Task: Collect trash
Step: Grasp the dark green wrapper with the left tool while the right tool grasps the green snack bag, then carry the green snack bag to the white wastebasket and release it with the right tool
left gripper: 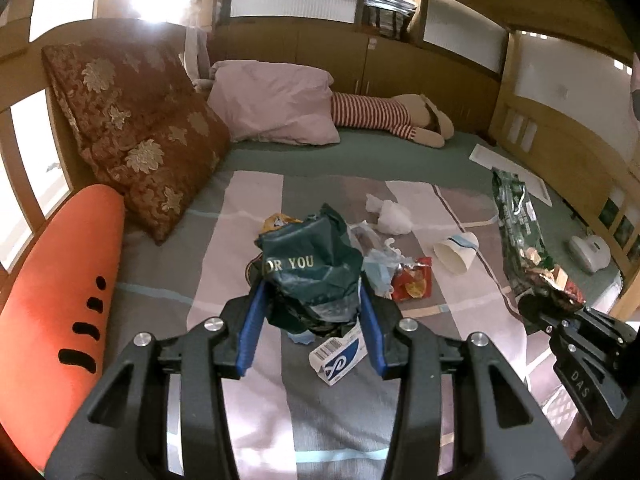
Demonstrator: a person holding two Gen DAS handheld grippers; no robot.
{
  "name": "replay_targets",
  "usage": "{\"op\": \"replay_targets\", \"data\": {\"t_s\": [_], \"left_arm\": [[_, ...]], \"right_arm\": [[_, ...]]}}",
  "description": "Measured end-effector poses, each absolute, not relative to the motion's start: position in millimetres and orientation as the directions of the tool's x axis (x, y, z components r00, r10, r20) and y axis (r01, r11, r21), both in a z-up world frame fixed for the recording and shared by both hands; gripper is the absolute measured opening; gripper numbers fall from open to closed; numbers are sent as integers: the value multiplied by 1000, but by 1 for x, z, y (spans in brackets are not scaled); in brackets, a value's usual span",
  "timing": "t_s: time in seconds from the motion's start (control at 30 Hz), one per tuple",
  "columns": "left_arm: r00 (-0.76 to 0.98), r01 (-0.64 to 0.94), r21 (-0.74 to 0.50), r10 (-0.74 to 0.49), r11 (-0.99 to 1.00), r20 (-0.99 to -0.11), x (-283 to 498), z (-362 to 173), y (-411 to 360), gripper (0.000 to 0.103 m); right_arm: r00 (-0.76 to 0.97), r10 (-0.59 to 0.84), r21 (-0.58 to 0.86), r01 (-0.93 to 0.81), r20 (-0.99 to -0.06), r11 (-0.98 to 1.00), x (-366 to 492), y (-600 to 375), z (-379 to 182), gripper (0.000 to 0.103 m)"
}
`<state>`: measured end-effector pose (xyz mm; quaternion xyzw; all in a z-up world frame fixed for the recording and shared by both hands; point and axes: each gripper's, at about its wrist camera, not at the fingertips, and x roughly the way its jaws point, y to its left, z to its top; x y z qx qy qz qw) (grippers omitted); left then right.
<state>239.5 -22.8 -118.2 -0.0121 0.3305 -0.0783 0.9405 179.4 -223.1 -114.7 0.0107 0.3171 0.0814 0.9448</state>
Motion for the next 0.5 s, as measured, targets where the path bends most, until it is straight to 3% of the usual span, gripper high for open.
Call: {"op": "replay_targets", "data": {"t_s": [0.5], "left_arm": [[755, 150, -37, -139, 988, -641, 241, -135, -35, 45]], "right_arm": [[779, 151, 61, -143, -609, 988, 186, -216, -127, 2]]}}
